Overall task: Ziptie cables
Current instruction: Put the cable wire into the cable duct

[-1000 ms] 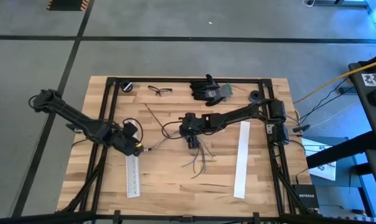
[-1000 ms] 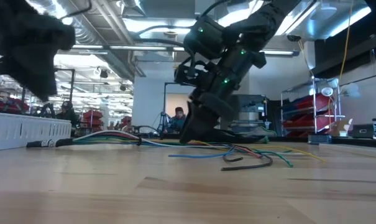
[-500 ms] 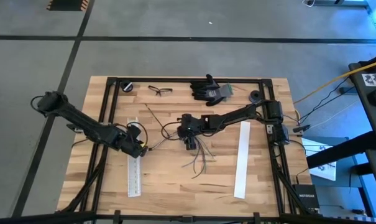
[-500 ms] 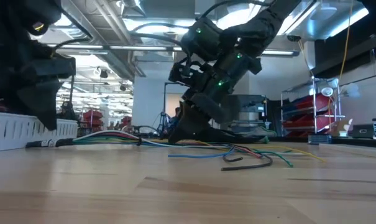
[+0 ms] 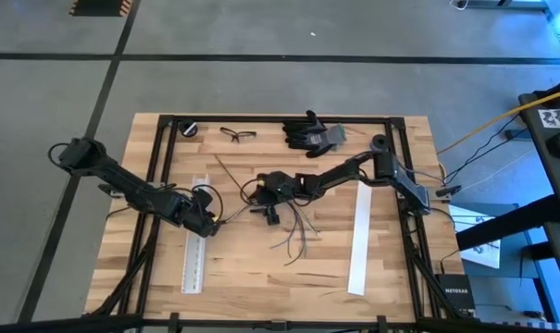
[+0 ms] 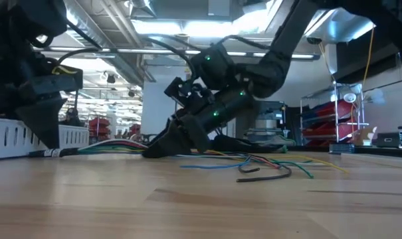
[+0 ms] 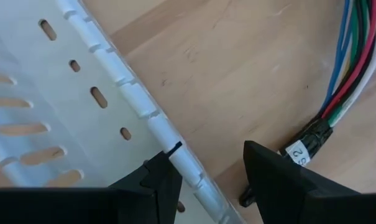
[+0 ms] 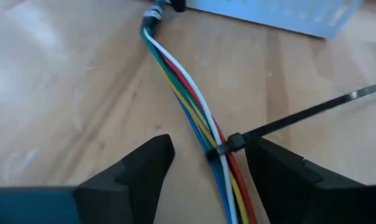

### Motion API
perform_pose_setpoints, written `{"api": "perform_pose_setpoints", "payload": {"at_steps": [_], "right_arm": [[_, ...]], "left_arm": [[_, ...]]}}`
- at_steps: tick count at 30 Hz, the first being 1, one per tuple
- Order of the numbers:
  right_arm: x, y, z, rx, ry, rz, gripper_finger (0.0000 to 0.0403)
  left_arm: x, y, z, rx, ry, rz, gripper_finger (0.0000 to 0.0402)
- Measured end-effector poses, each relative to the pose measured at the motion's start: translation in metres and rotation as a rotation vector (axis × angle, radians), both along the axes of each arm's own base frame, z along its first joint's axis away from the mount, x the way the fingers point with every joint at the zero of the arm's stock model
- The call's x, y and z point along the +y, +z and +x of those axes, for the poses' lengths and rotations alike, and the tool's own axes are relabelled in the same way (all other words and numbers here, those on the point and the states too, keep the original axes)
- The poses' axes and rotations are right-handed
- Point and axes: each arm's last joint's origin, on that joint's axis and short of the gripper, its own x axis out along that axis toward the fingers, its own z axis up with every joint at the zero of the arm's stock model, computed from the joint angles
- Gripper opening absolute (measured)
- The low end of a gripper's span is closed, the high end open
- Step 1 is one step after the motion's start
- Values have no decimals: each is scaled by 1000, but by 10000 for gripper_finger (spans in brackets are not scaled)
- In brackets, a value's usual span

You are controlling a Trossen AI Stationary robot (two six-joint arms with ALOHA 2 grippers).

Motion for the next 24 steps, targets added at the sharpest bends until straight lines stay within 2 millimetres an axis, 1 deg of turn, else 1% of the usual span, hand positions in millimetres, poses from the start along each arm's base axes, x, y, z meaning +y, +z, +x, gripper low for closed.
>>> {"api": "perform_pose_setpoints", "payload": {"at_steps": [3,5,7,9,10,11,14,18,20,22,24], "right_arm": [[-1,-7,1,18,22,19,171],[-1,-11,1,29,36,14,133],[-4,-13,0,40,54,4,83],[-8,-9,-2,54,53,-9,30],[-9,-6,-3,68,43,-22,18],[-10,-2,-3,74,40,-28,15],[-10,17,-10,133,21,-95,19],[-6,56,-29,243,32,-194,6],[-1,81,-39,276,9,-242,6],[5,105,-52,312,-9,-278,7],[10,123,-66,361,-19,-312,4]], "left_arm": [[0,0,1,-12,2,-6,153],[-1,1,2,-23,-5,-8,152],[-2,1,4,-37,-29,-8,145],[-3,2,6,-46,-55,-4,129],[-3,2,6,-49,-72,-4,118],[-4,2,7,-52,-86,-4,105],[-5,2,8,-43,-166,2,65],[-6,3,10,-26,-282,28,15],[-7,4,12,-36,-341,41,6],[-8,5,15,-51,-408,58,7],[-11,6,20,-82,-477,74,9]]}}
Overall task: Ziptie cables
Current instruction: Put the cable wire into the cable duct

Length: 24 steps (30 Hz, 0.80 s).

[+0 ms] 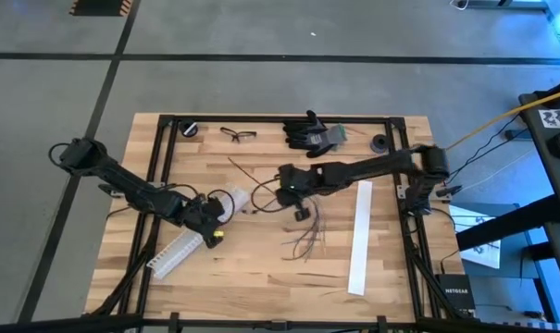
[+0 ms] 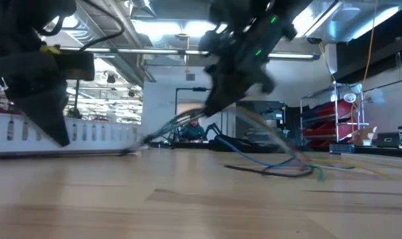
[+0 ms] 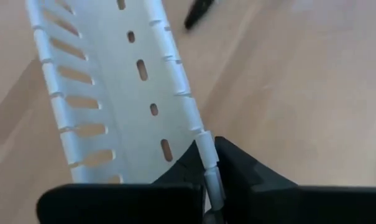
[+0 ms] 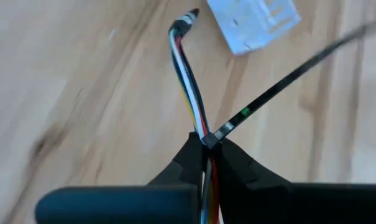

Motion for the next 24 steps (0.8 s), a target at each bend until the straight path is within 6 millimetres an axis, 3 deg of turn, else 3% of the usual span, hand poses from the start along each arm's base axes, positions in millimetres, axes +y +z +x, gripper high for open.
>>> {"api": "perform_pose_setpoints", "payload": {"at_steps": [7,12,17,24], "right_arm": [[12,68,-37,-96,6,-11,3],[14,92,-57,-123,32,63,3],[13,94,-57,-132,-28,113,3],[13,86,-46,-154,-79,135,3]], "left_arm": [[-7,-3,30,-190,-167,59,10],[-11,-5,49,-333,-206,68,10],[-5,-6,56,-348,-220,80,38],[-1,2,56,-345,-309,-29,127]]}}
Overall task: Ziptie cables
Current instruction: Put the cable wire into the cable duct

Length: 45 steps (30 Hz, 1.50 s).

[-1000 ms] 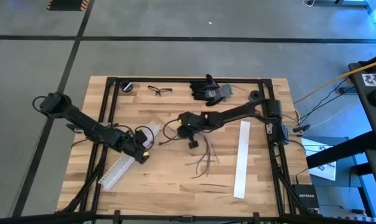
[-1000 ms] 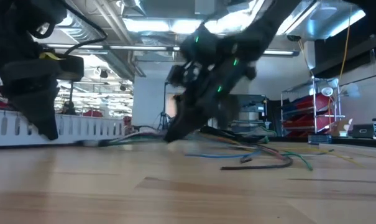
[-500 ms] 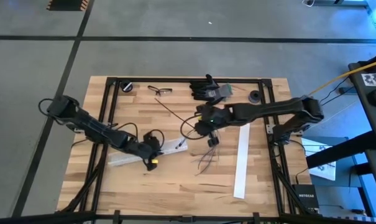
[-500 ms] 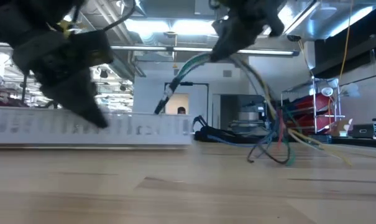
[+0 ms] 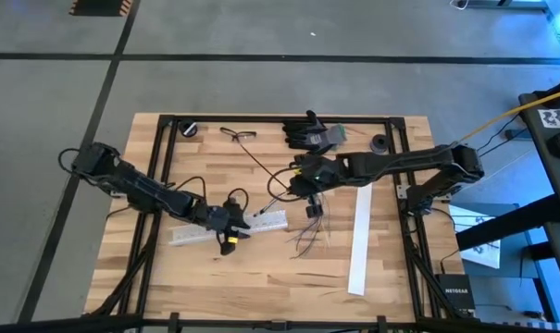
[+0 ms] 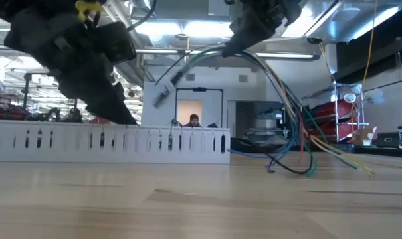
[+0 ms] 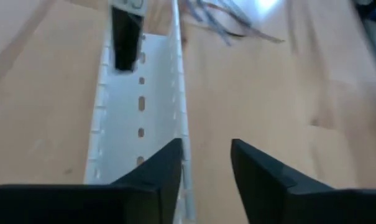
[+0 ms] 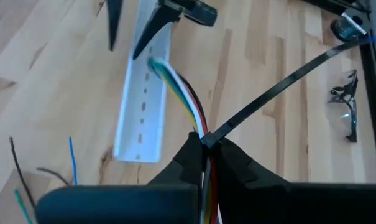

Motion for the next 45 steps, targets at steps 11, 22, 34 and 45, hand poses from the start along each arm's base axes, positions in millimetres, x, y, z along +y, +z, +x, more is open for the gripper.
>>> {"api": "perform_pose_setpoints", "payload": {"at_steps": [11,22,34,45], "right_arm": [[1,-19,28,-77,12,28,3],[2,-23,39,-146,-9,55,3],[6,-21,41,-171,10,80,3],[29,-60,75,-216,114,194,3]], "left_arm": [[7,61,-19,20,126,68,161],[12,65,-24,23,154,183,155],[12,61,-22,111,139,247,19],[-13,88,-57,372,142,119,5]]}}
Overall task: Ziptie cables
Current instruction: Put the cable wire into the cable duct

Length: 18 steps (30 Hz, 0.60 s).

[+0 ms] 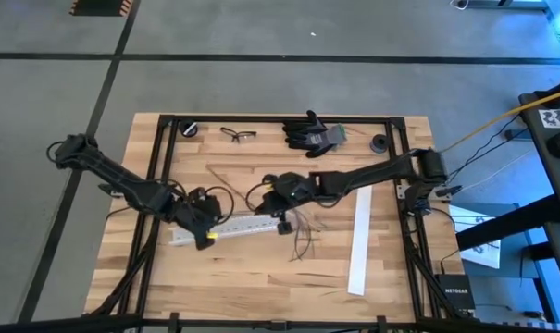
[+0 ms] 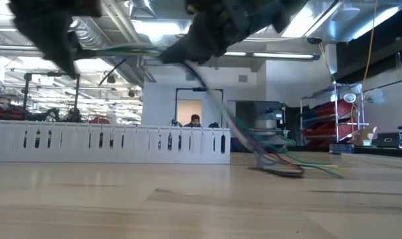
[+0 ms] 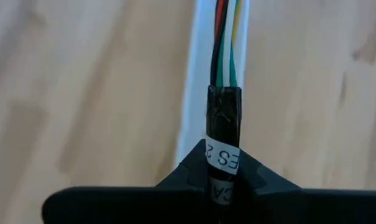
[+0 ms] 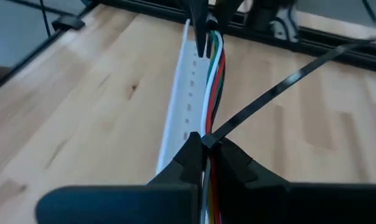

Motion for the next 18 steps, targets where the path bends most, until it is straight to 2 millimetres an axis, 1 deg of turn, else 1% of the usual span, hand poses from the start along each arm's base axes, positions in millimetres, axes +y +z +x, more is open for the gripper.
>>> {"api": "perform_pose_setpoints", "payload": {"at_steps": [2,7,11,12,18], "right_arm": [[8,-8,11,9,8,30,3],[24,-20,38,20,3,50,3],[31,-26,62,33,-2,75,3],[31,-24,68,20,0,80,3],[34,-27,93,7,2,78,3]], "left_arm": [[-6,-3,-5,45,8,-44,5],[-15,-6,-20,145,26,-74,4],[-20,-9,-32,236,62,-105,4],[-21,-9,-36,264,76,-106,4],[-26,-10,-52,363,132,-113,4]]}}
